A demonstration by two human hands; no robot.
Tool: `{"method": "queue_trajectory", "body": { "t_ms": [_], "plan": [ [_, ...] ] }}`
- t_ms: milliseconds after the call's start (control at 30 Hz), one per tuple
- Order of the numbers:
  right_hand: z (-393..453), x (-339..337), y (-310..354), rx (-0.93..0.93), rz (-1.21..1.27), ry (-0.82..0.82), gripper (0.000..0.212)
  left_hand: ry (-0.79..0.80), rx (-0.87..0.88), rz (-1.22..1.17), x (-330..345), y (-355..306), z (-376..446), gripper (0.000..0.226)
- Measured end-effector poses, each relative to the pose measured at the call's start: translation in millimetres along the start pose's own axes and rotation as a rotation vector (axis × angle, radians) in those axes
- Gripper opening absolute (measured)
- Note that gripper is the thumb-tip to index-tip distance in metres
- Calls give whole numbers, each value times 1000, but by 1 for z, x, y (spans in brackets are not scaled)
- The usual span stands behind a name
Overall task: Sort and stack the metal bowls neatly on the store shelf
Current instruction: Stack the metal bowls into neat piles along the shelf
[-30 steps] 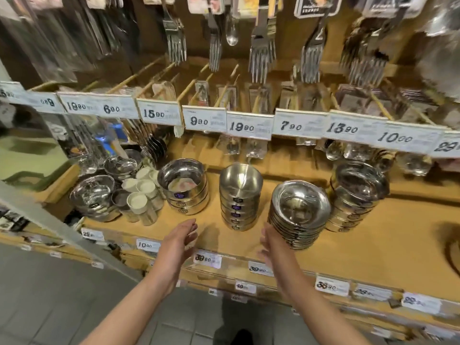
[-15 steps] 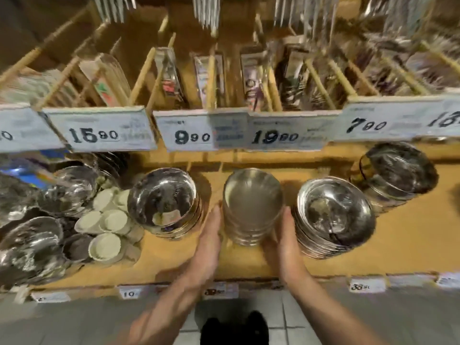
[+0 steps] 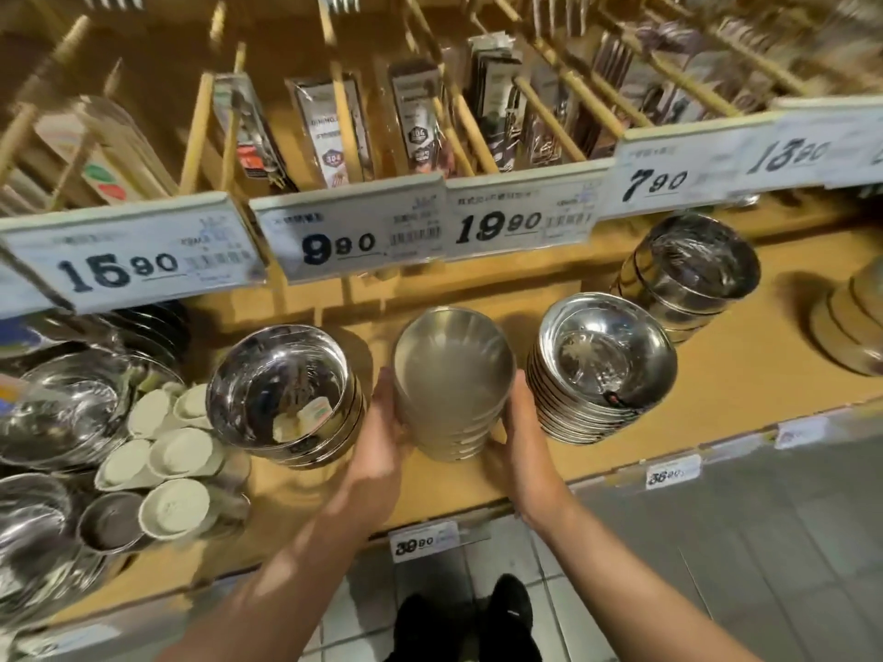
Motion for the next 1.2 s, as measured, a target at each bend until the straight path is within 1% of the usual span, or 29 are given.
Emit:
{"method": "queue_trajectory", "body": {
  "t_ms": [67,133,267,333,400,467,533,600,667,767,867,933,1033,1133,1200],
  "plan": [
    [-15,0,8,-36,4,-13,48,19,4,-11,-2,-6,-13,35],
    [-33,0,16,-61,9,-15,50,38,4,-14,-5,-10,-30,39],
    [-69,-17,26,-60,37,-38,51,93,45,45,6,-12,-70,44],
    [-83,-36,30,-29,42,-76,40,130,69,85,24,-11,-90,45],
    [-97,-62,35,-4,48,-100,32,151,74,99,44,-9,-111,59],
    [-110,-94,42,6,56,-117,40,163,75,89,69,-3,-131,71],
    [-123,-131,52,4,57,-128,44,152,57,90,100,7,-152,67],
    [-136,-171,67,-14,68,-150,43,166,31,108,137,20,-172,61],
    [-148,-214,83,-57,38,-193,36,278,35,154,183,31,-196,59],
    [-160,-273,100,-97,24,-212,40,421,39,205,243,50,-224,62],
    [-163,-321,105,-91,16,-241,45,514,44,251,286,70,-241,67],
    [-158,-345,107,-69,10,-257,46,540,47,268,308,79,-245,67],
    [-138,-369,110,-28,15,-256,51,533,22,246,336,86,-235,62],
    [-105,-386,113,19,30,-258,54,461,2,243,360,94,-203,63],
    [-75,-395,118,14,9,-253,49,377,-40,227,374,102,-170,62]
  ]
}}
Point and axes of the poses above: each hand's wrist, its own z-axis towards the middle knuckle, its own x-axis out of the palm, y = z × x, the point moved 9 cm from there along z, towards the middle knuckle, and after that the axes turned 12 degrees about -y, right-handed, at the moved point
